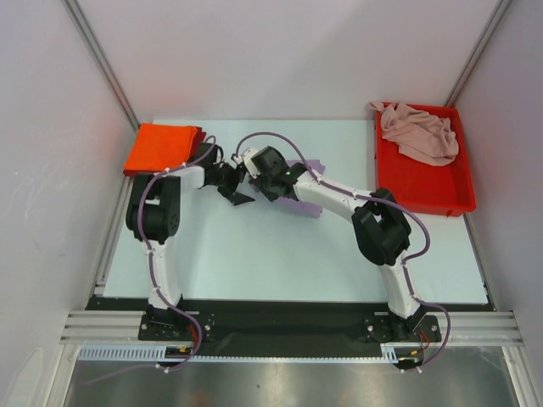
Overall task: Fold and stack the t-shirts
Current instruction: Neatly place the folded tshirt to the corner
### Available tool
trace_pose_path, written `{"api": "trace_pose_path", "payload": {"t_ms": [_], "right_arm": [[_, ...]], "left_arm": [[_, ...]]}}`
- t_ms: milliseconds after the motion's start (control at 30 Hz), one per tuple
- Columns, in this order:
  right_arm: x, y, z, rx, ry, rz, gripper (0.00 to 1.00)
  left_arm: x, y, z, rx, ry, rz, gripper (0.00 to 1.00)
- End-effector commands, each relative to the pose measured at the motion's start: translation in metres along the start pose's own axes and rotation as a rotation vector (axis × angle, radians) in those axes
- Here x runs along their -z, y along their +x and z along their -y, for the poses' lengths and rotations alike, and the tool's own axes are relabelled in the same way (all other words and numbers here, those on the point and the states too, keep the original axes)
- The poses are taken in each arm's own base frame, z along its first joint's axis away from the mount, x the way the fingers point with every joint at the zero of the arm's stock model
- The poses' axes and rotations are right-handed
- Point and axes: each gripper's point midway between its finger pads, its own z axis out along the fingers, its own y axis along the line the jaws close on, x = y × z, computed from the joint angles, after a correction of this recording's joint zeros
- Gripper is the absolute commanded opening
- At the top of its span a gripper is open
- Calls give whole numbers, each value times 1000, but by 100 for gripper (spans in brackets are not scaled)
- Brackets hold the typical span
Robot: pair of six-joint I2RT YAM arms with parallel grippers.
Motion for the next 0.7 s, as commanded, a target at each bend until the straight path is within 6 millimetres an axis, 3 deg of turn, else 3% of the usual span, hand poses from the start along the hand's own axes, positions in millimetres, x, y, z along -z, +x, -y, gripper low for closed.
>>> {"api": "trace_pose_path", "payload": {"t_ms": [0,167,367,467,533,567,600,633,667], "right_arm": [[30,-43,0,-31,-13,113,0],[29,-43,-3,-55,-22,114,0],[29,-42,-10,-82,-44,126,0],[27,-38,-14,-90,-57,120,0],[27,-38,-16,-99,-65,123,0],[27,-38,-17,-105,-65,122,0],[28,-37,-16,-112,-65,120,0],[30,-37,-15,-130,-59,117,5],[33,-35,-13,-140,-53,105,12]], "left_arm": [[-4,0,13,-22,-16,-2,98],[-18,-14,7,-49,-60,53,94],[-38,-19,22,-91,-7,54,86],[-45,-26,29,-134,29,77,75],[-49,-28,28,-149,39,66,56],[-50,-30,35,-171,60,69,42],[-50,-30,36,-182,60,64,35],[-48,-32,36,-228,49,74,28],[-44,-37,41,-256,27,101,10]]}}
